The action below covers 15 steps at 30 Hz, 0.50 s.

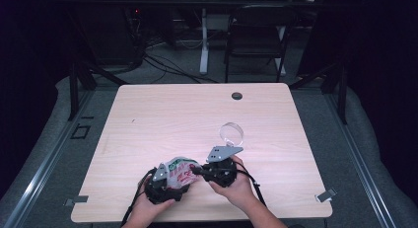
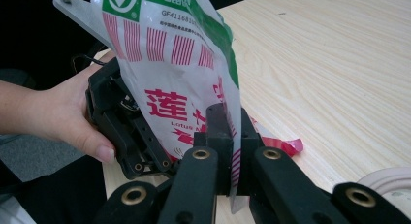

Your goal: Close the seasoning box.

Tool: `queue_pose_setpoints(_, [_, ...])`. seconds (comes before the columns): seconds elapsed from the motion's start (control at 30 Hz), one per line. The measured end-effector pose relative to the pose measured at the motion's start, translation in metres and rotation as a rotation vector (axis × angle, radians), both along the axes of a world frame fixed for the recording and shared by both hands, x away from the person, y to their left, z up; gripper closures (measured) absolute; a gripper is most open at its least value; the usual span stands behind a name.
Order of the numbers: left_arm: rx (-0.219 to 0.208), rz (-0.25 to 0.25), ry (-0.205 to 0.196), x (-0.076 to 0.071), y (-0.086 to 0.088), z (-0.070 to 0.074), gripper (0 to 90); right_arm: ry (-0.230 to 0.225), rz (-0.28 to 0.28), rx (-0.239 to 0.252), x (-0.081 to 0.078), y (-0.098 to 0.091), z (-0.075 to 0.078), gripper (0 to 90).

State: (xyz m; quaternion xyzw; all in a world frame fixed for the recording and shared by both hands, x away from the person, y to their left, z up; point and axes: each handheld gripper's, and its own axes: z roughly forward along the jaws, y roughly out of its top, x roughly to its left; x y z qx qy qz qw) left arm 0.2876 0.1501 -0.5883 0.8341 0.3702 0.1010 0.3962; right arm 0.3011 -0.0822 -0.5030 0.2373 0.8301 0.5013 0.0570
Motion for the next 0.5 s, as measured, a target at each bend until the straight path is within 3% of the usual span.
queue_pose_setpoints(0.27, [0.022,0.003,-0.010,0.0002,-0.0007,0.0006,31.7,0.001,-0.003,-0.004,0.0000,0.0002,0.0001,90.0])
queue_pose_setpoints(0.5, [0.045,0.011,-0.042,-0.0034,-0.0044,0.0003,43.0,0.000,-0.005,-0.006,0.0001,0.0005,0.0000,90.0])
